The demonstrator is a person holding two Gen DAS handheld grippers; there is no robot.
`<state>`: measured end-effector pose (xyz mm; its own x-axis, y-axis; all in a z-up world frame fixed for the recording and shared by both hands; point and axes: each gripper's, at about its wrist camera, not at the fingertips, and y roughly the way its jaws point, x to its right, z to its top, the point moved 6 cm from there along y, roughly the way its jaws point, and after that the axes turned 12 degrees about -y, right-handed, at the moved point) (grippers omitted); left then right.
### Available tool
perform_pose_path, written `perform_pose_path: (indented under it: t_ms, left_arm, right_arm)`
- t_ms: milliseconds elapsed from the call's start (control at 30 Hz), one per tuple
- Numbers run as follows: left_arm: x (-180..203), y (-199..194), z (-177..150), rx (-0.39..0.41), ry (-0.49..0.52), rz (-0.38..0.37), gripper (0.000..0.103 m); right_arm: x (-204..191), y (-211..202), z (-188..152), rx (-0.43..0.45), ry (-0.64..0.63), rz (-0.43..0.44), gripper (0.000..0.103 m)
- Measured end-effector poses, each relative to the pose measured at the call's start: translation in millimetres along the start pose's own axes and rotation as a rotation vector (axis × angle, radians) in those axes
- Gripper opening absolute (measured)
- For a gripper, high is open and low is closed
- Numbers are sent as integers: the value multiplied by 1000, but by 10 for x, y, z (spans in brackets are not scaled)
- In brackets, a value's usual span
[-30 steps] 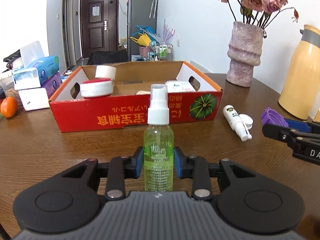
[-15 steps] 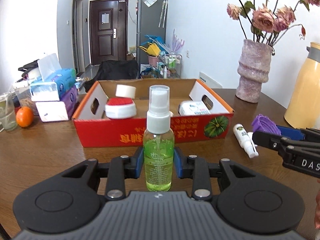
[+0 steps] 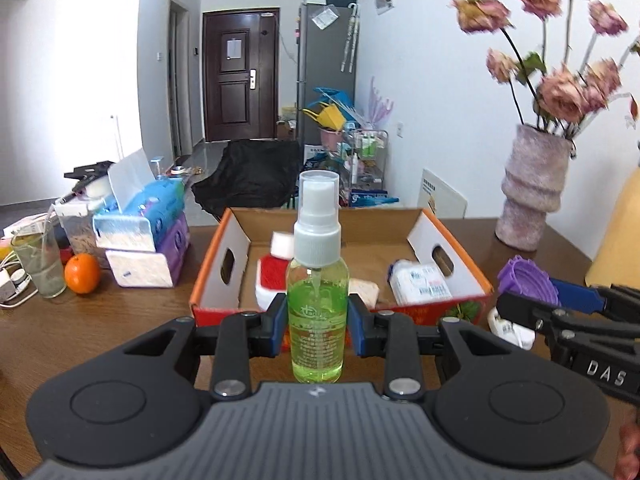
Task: Organize rigid objects
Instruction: 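Lift and carry the spray bottle and purple cap over the red box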
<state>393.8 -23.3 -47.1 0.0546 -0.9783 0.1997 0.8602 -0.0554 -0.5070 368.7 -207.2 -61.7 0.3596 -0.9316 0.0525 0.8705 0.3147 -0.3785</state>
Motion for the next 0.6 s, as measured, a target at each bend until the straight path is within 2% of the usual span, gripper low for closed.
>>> perform_pose_path:
  t_ms: [367, 600]
  left_arm:
    - [120, 110, 513, 40, 11, 32, 32]
    - [153, 325, 700, 34, -42, 22, 32]
  right_arm:
    - [-19, 272, 500, -15, -4, -6, 53]
    - [-36, 514, 672, -42, -32, -29, 53]
